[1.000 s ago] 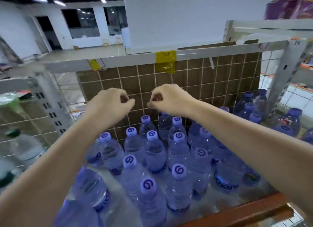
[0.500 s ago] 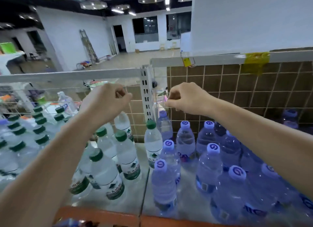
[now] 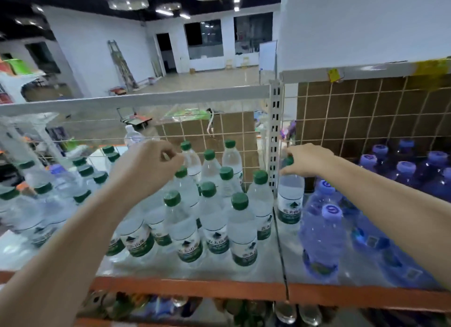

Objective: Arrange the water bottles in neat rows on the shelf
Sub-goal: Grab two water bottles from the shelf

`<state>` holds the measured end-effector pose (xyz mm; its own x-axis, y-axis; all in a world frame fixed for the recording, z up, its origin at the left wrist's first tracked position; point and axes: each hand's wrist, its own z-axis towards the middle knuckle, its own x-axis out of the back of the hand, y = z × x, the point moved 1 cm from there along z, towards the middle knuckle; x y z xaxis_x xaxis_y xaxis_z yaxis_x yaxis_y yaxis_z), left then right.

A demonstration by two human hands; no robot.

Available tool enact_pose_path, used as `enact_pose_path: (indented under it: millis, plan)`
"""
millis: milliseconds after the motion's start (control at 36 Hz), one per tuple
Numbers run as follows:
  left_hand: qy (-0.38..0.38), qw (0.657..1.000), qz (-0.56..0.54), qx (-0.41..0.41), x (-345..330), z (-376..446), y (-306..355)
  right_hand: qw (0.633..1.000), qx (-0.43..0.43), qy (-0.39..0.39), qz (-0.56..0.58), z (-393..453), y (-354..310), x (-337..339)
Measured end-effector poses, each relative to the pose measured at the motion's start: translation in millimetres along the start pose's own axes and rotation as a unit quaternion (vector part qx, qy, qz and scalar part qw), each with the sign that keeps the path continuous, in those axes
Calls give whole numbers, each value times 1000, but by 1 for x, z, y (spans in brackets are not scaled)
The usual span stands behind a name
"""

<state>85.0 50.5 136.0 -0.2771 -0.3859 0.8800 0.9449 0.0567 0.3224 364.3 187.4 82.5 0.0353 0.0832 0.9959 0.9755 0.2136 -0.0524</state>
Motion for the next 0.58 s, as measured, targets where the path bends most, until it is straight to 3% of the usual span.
enact_pose_path:
  millis: [333, 583]
  plan:
    - [21, 996, 10, 80, 24, 21, -78, 996, 20, 25, 89, 27, -42, -5]
    - [33, 991, 28, 129, 27, 42, -118, 995, 47, -38, 78, 59, -86, 4]
